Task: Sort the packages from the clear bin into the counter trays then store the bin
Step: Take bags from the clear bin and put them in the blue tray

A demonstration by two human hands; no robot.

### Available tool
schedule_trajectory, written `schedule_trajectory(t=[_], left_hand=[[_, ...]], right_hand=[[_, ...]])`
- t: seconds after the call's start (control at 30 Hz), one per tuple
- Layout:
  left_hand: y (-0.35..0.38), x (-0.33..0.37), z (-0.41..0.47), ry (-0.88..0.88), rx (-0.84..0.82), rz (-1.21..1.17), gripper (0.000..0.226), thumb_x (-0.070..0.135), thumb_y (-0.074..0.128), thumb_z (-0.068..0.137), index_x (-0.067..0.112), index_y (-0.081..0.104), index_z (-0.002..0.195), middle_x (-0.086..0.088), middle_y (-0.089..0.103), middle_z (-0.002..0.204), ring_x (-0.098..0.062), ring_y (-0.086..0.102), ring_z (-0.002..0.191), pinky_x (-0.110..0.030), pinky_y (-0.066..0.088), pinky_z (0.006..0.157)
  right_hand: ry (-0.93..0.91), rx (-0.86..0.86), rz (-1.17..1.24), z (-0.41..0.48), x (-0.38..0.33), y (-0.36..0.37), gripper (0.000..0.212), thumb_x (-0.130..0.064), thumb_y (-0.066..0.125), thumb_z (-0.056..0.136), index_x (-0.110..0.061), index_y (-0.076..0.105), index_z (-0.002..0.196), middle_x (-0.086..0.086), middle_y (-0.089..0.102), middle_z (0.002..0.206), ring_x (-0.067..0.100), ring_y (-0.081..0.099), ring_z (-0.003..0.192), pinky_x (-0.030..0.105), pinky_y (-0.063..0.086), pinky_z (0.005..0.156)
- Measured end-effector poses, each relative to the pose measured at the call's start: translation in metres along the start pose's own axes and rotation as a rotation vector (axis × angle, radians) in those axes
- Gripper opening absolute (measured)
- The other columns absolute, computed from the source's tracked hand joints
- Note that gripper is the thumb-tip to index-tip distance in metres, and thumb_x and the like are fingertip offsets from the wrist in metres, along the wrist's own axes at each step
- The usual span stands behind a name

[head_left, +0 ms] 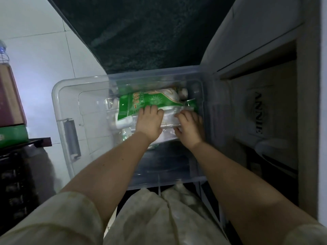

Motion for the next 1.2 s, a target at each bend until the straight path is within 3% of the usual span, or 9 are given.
schedule_trajectory(t=[0.2,0.33,0.43,0.57,0.73,0.87,1.07,1.2], left_hand=[[-0.039,-0.009,-0.024,-0.032,0.024,-0.076,0.032,0.022,0.057,0.085,0.014,0.054,0.116,-0.009,0.057,0.117,-0.03,0.046,0.111,-0.04,0.035,0.091],[-0.058,-0.021,-0.043,-0.009,0.042,-0.031,0.025,0.016,0.054,0.086,0.014,0.057,0.111,-0.008,0.06,0.113,-0.029,0.047,0.109,-0.039,0.035,0.089],[-0.046,-0.03,-0.051,0.006,-0.005,-0.072,0.044,0.009,0.058,0.083,0.015,0.051,0.125,-0.01,0.054,0.123,-0.029,0.045,0.115,-0.038,0.037,0.093],[-0.007,-0.04,-0.06,0.009,-0.065,-0.061,0.075,0.024,0.069,0.079,0.018,0.028,0.142,-0.013,0.036,0.14,-0.032,0.032,0.128,-0.044,0.035,0.099],[0.008,-0.051,-0.046,0.02,0.067,0.066,0.086,0.026,0.066,0.078,0.018,0.017,0.148,-0.015,0.03,0.146,-0.035,0.024,0.135,-0.056,0.013,0.111],[0.01,-0.051,-0.027,0.037,0.104,0.091,0.075,0.023,0.066,0.076,0.014,0.029,0.141,-0.014,0.044,0.132,-0.034,0.036,0.127,-0.055,0.02,0.11],[0.031,-0.052,-0.014,0.016,-0.014,0.01,0.054,0.012,0.069,0.074,0.013,0.046,0.123,-0.012,0.055,0.118,-0.032,0.049,0.111,-0.044,0.035,0.097],[0.04,-0.053,-0.02,0.067,-0.087,-0.043,0.048,0.02,0.068,0.079,0.013,0.049,0.123,-0.012,0.059,0.117,-0.032,0.052,0.111,-0.039,0.04,0.089]], right_hand=[[-0.084,0.023,0.11,-0.022,-0.026,-0.044,0.04,-0.004,0.07,0.072,-0.006,0.061,0.112,0.018,0.058,0.112,0.038,0.05,0.103,0.049,0.043,0.086],[-0.036,0.083,0.034,-0.046,-0.036,-0.075,0.04,-0.009,0.067,0.075,-0.012,0.059,0.114,0.013,0.057,0.115,0.035,0.049,0.107,0.046,0.041,0.086],[0.032,0.116,-0.011,-0.062,-0.04,-0.076,0.039,-0.012,0.068,0.074,-0.014,0.061,0.112,0.011,0.058,0.114,0.034,0.05,0.105,0.042,0.038,0.083],[0.095,0.054,-0.013,-0.065,-0.047,-0.034,0.04,-0.014,0.064,0.079,-0.017,0.057,0.118,0.008,0.055,0.12,0.031,0.046,0.112,0.042,0.035,0.089],[0.121,0.029,0.025,-0.041,-0.066,0.011,0.038,-0.013,0.063,0.081,-0.016,0.057,0.118,0.008,0.054,0.123,0.031,0.044,0.117,0.044,0.032,0.093],[0.105,0.072,-0.011,-0.022,-0.072,0.022,0.039,-0.013,0.065,0.079,-0.015,0.058,0.117,0.008,0.056,0.121,0.031,0.047,0.112,0.044,0.033,0.089],[0.054,0.043,-0.089,-0.012,-0.07,0.031,0.039,-0.011,0.064,0.076,-0.014,0.058,0.114,0.009,0.057,0.115,0.033,0.048,0.106,0.045,0.035,0.088],[0.051,0.033,-0.077,-0.02,-0.07,0.029,0.038,-0.011,0.064,0.076,-0.014,0.059,0.114,0.009,0.058,0.114,0.033,0.049,0.104,0.045,0.036,0.087]])
Point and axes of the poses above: each hand's wrist, its own z-axis towards the middle knuckle, its own y-axis out of the palm, x = y × z, the point moved 7 cm from there along z, towards the middle knuckle
